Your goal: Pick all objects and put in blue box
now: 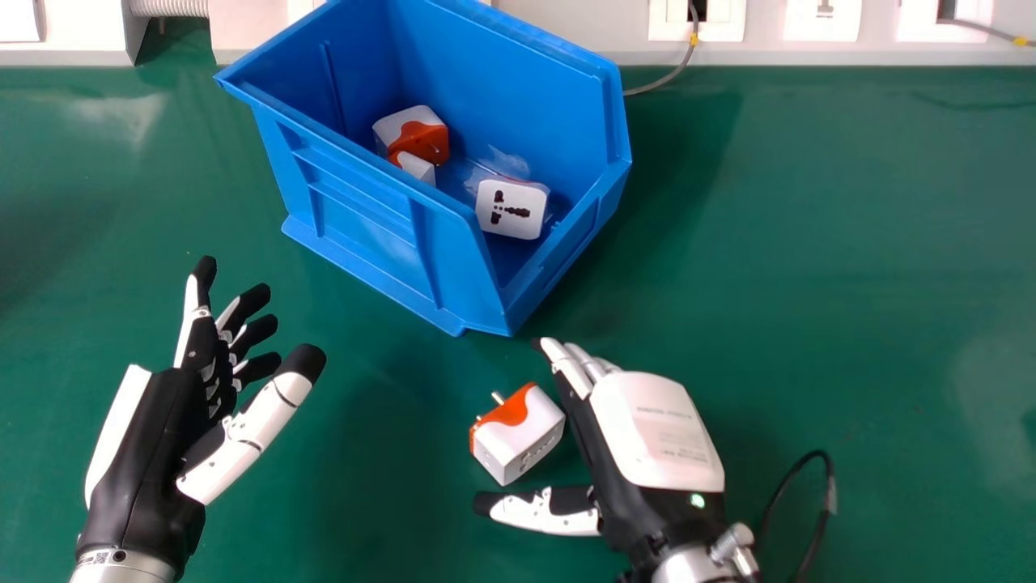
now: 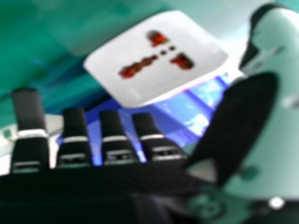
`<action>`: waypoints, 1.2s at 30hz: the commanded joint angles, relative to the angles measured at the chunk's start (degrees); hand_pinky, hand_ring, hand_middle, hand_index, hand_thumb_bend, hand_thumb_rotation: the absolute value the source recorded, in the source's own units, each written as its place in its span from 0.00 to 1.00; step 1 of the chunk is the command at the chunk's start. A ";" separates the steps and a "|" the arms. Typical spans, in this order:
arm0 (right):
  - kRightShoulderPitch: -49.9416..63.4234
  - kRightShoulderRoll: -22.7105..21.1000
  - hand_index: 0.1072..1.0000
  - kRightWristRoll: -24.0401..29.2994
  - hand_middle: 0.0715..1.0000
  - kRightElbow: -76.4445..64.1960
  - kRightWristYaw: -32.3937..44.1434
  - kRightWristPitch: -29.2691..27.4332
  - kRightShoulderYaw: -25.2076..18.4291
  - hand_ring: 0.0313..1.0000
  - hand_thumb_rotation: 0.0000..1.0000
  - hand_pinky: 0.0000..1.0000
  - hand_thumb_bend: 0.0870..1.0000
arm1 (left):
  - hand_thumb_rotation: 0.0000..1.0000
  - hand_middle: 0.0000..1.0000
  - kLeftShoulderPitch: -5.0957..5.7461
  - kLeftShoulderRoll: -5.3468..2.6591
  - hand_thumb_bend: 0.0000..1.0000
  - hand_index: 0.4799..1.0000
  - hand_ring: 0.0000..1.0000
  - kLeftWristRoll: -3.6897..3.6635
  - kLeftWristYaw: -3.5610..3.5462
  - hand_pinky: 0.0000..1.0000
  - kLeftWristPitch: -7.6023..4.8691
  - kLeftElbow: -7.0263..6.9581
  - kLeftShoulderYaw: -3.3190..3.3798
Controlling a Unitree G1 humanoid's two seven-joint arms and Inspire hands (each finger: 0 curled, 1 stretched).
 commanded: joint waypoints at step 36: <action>-7.67 3.16 0.86 -2.01 0.89 6.19 7.28 13.54 6.30 0.87 0.45 0.78 0.60 | 0.60 0.96 0.49 0.16 0.68 0.89 0.93 -0.88 0.13 0.88 1.12 -3.32 0.57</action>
